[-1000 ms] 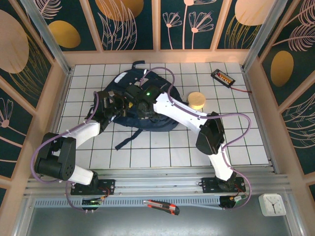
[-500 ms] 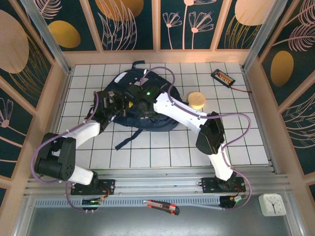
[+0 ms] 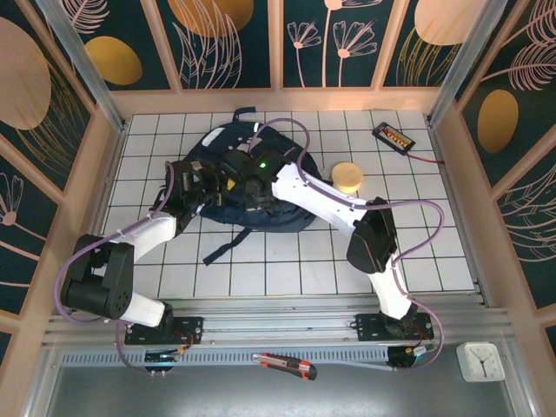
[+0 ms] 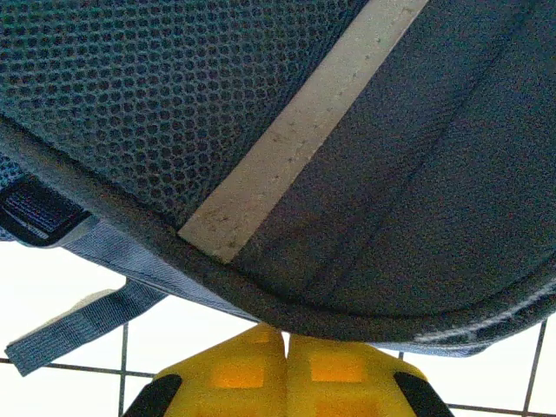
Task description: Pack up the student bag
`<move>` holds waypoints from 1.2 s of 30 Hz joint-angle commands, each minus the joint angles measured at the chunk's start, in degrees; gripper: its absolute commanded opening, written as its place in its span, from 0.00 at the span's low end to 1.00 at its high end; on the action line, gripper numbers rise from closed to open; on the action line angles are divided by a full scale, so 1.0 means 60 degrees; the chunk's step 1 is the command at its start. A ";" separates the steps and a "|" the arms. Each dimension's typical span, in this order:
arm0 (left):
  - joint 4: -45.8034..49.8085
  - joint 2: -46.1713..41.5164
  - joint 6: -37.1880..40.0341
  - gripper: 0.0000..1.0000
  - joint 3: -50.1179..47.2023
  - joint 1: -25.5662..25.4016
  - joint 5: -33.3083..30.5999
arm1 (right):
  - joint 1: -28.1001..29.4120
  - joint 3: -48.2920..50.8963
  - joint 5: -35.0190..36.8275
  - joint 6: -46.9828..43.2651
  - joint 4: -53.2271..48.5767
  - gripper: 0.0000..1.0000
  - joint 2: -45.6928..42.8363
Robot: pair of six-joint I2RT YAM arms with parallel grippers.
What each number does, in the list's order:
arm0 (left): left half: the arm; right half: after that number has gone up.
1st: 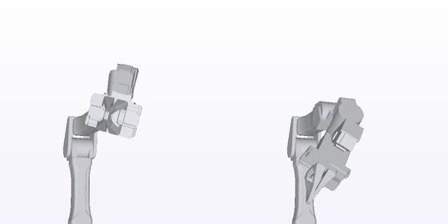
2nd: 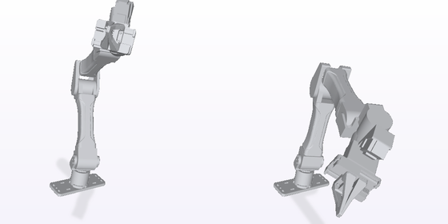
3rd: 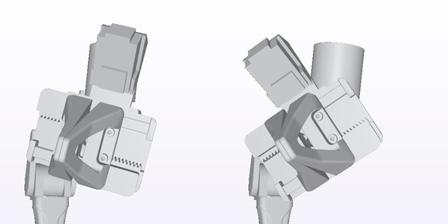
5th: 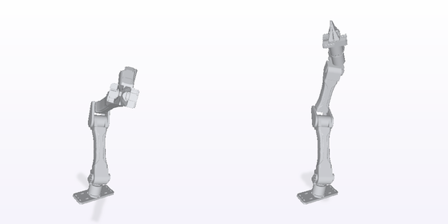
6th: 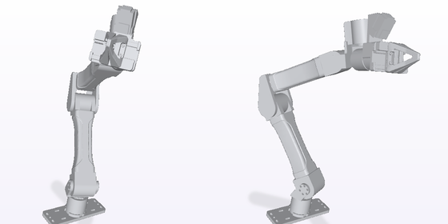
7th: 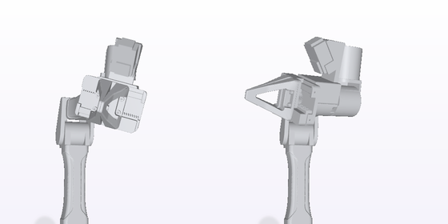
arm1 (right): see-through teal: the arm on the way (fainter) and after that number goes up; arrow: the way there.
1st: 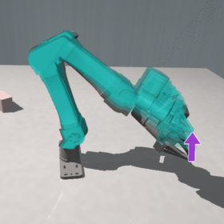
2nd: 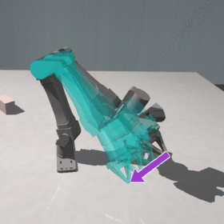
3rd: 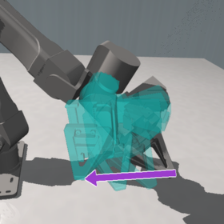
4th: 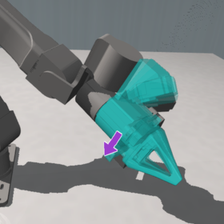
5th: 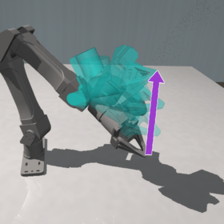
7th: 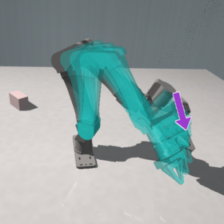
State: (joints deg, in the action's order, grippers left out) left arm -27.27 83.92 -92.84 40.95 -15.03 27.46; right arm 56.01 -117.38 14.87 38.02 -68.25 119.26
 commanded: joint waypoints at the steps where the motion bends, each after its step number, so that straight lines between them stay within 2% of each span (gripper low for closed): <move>1: -0.1297 -0.0372 -0.0309 0.00 0.0221 -0.0081 0.0388 | -0.0404 0.0362 0.0301 0.0085 0.0001 0.04 -0.0757; 11: -0.0791 -0.0480 0.0150 0.00 0.0162 0.0086 0.0341 | -0.1706 0.2722 -0.1089 -0.0279 0.1310 0.03 -0.2513; 15: -0.0762 -0.0451 0.0181 0.00 0.0177 0.0119 0.0345 | -0.2210 0.3298 -0.1721 -0.0598 0.1913 0.00 -0.2959; 16: -0.0758 -0.0422 0.0202 0.00 0.0210 0.0128 0.0360 | -0.2228 0.3386 -0.2106 -0.0756 0.2276 0.04 -0.3077; 19: -0.0719 -0.0370 0.0222 0.00 0.0343 0.0129 0.0387 | -0.1979 0.3446 -0.2855 -0.0817 0.3087 0.32 -0.3264; 20: -0.0667 -0.0353 0.0249 0.00 0.0420 0.0123 0.0385 | -0.1834 0.3379 -0.2972 -0.0744 0.3175 0.36 -0.3200; 24: -0.0568 -0.0309 0.0276 0.00 0.0600 0.0113 0.0418 | -0.1158 0.2847 -0.2915 -0.0190 0.2827 0.44 -0.2573; 27: -0.0587 -0.0338 0.0168 0.00 0.0689 0.0098 0.0388 | -0.0821 0.2450 -0.2520 0.0062 0.2403 0.45 -0.2116; 36: -0.0529 -0.0297 -0.0011 0.00 0.1048 -0.0116 0.0400 | -0.0916 0.1238 -0.1842 0.0262 0.1814 0.44 -0.1108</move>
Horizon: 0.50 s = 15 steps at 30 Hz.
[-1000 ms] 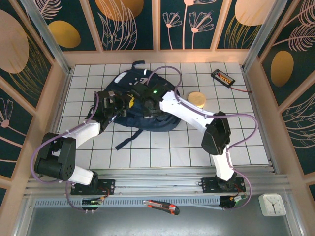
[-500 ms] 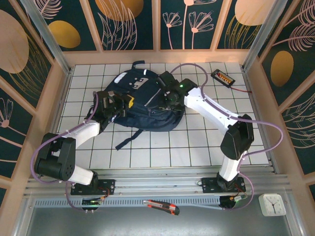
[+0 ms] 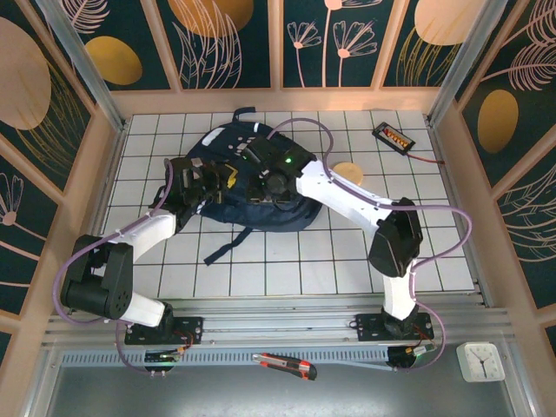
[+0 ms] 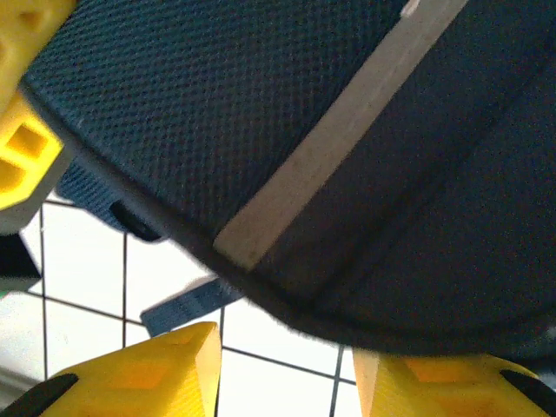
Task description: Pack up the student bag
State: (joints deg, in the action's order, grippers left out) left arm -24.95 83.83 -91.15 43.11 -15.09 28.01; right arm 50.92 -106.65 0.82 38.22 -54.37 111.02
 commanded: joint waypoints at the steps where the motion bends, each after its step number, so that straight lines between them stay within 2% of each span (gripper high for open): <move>1: -0.0918 -0.0273 -0.0311 0.00 0.0708 -0.0138 0.0312 | -0.0064 -0.0698 0.0648 0.0251 -0.0647 0.44 0.0389; 9: -0.1137 -0.0172 -0.0585 0.00 0.0882 -0.0331 0.0309 | -0.0128 -0.1037 0.1453 0.0157 -0.1246 0.39 0.0848; 15: -0.1249 -0.0112 -0.0758 0.00 0.1090 -0.0382 0.0334 | -0.0035 -0.0982 0.2011 -0.0036 -0.1484 0.25 0.0947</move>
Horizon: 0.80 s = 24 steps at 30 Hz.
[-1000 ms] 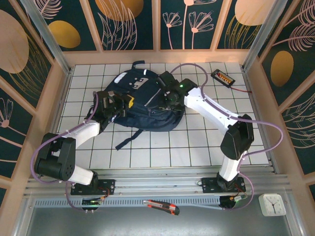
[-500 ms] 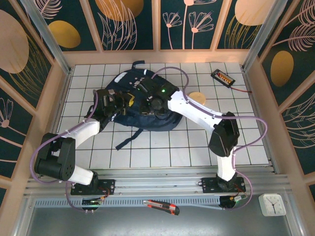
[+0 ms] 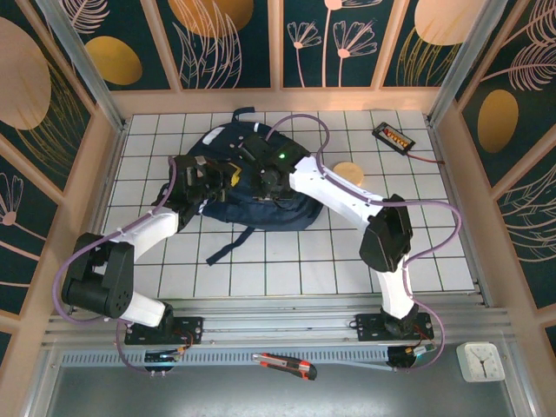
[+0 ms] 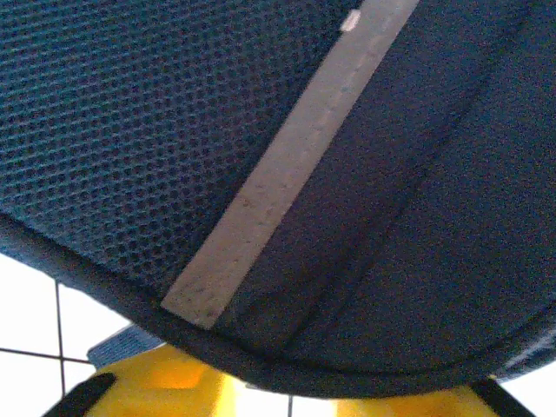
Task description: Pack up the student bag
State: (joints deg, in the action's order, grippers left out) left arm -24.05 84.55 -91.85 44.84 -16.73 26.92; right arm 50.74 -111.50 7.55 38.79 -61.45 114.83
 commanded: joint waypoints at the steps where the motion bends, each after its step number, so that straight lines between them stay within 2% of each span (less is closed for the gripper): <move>1: -0.1424 -0.0227 -0.0692 0.00 0.0817 -0.0098 0.0532 | 0.0008 -0.0152 0.0958 -0.0136 -0.0305 0.22 0.0296; 11: -0.1440 -0.0117 -0.0689 0.00 0.0900 -0.0109 0.0553 | 0.0017 0.0064 0.1140 -0.0114 -0.0283 0.00 -0.0104; 17: -0.1150 -0.0072 -0.0337 0.00 0.0975 -0.0098 0.0575 | -0.0100 0.0132 0.0907 -0.0236 -0.0325 0.00 -0.0509; 24: -0.0844 -0.0224 0.0154 0.00 0.0468 -0.0006 0.0558 | -0.0897 0.1499 -0.0824 -0.0906 0.0442 0.00 -0.1502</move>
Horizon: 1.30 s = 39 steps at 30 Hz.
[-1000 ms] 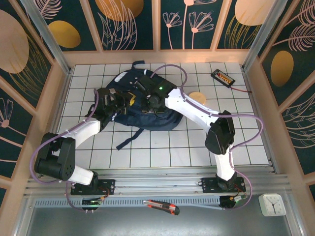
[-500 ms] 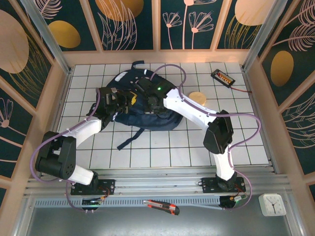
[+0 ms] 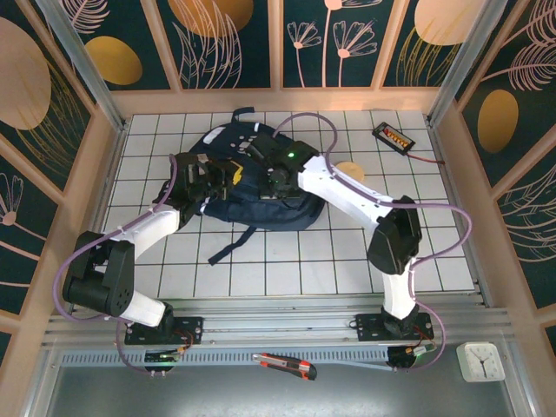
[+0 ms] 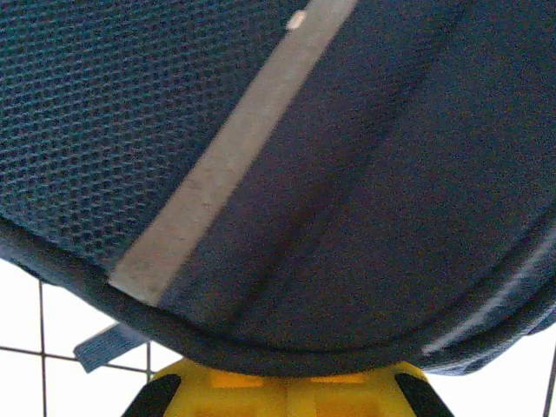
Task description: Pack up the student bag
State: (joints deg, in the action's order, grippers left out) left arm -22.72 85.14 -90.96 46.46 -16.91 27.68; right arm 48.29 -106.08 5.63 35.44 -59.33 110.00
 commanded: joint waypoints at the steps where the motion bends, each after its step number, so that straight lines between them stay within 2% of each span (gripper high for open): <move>1: -0.1141 -0.0365 -0.0001 0.00 0.0039 0.0063 0.0427 | -0.0649 0.0870 -0.0729 -0.0411 0.0272 0.00 -0.0899; 4: -0.1122 -0.0464 0.0175 0.00 -0.0322 0.0229 0.0439 | -0.0997 0.1708 -0.1701 -0.0797 0.0958 0.00 -0.1326; 10: -0.0602 -0.0598 0.0967 0.00 -0.0615 0.0728 0.0583 | -0.1080 0.2488 -0.2677 -0.1454 0.2005 0.00 -0.1551; 20: -0.0356 0.0283 0.2068 0.00 0.0121 0.1253 0.1122 | -0.0939 0.2014 -0.4053 -0.0987 0.3322 0.00 -0.0771; 24: 0.0888 0.0823 0.3176 0.02 0.1210 0.1518 0.1286 | -0.0815 0.1595 -0.4707 -0.0412 0.3886 0.00 -0.0040; 26: 0.1388 0.0653 0.3463 0.25 0.1353 0.1598 0.1182 | -0.0786 0.1256 -0.5005 -0.0234 0.4040 0.00 0.0311; 29: 0.2235 -0.0023 0.3770 0.49 0.1034 0.1660 0.0873 | -0.0713 0.0644 -0.5211 -0.0358 0.3845 0.00 0.0748; 31: 0.2305 -0.0626 0.3596 0.59 0.0412 0.1673 0.0681 | -0.0684 0.0178 -0.5287 -0.0591 0.3481 0.00 0.1014; 33: 0.2205 -0.1217 0.3235 0.66 -0.0293 0.1666 0.0511 | -0.0639 -0.0197 -0.5260 -0.0861 0.3104 0.00 0.1211; 39: 0.0968 -0.2541 0.1504 0.65 -0.2249 0.1555 0.0374 | -0.0593 -0.0457 -0.5473 -0.1044 0.2934 0.00 0.1413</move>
State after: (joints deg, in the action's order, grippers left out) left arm -14.04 71.59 -76.25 35.90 -7.14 30.76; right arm 44.36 -106.34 -24.95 30.74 -41.08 117.47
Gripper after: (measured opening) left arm 0.652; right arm 0.052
